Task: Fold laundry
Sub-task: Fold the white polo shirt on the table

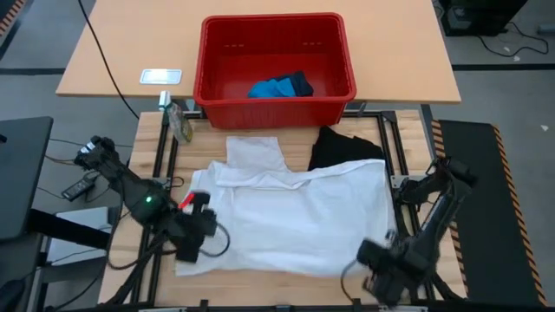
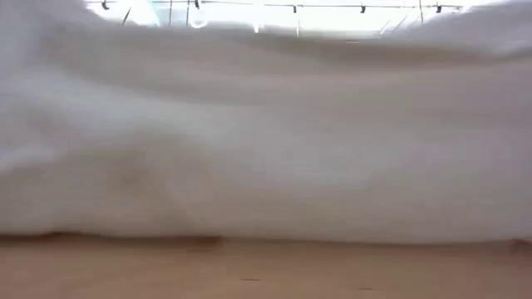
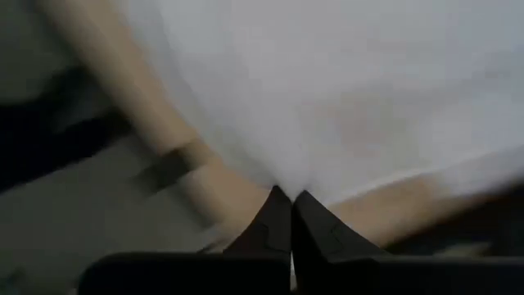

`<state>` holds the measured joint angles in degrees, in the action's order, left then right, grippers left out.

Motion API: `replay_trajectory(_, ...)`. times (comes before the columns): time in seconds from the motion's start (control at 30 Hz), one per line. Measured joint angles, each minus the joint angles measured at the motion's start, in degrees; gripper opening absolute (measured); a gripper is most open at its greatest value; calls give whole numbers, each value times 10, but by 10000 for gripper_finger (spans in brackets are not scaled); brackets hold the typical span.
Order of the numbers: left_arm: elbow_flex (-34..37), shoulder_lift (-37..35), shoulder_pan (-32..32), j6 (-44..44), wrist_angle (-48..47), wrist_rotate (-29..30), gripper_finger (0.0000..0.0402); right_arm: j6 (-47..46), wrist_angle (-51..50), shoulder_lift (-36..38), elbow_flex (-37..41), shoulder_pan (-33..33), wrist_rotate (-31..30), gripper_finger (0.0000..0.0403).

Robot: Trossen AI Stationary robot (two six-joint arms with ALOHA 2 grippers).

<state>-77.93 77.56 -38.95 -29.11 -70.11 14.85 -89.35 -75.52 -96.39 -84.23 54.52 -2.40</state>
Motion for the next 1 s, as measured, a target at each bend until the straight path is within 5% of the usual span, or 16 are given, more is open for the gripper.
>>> replay_trajectory(0.07, -3, 0, 36, 35, -30, 64, 0, 19, -58, 15, 16, -23, -5, 2)
replay_trajectory(0.17, 2, 0, 105, 98, -48, 87, 0, 40, -101, 53, 76, -63, -6, 2)
replay_trajectory(0.4, 54, 1, 271, 206, 1, 85, 5, 106, 28, 166, 298, -191, 3, 1)
replay_trajectory(0.6, 95, 1, 376, 242, 60, 81, 57, 116, 63, 221, 403, -297, 6, 34)
replay_trajectory(0.83, 97, -3, 395, 156, -6, 71, 139, 123, 57, 270, 387, -326, -45, 123)
replay_trajectory(1.0, 97, -4, 349, 97, 1, -48, 169, 102, 142, 290, 362, -315, -57, 177)
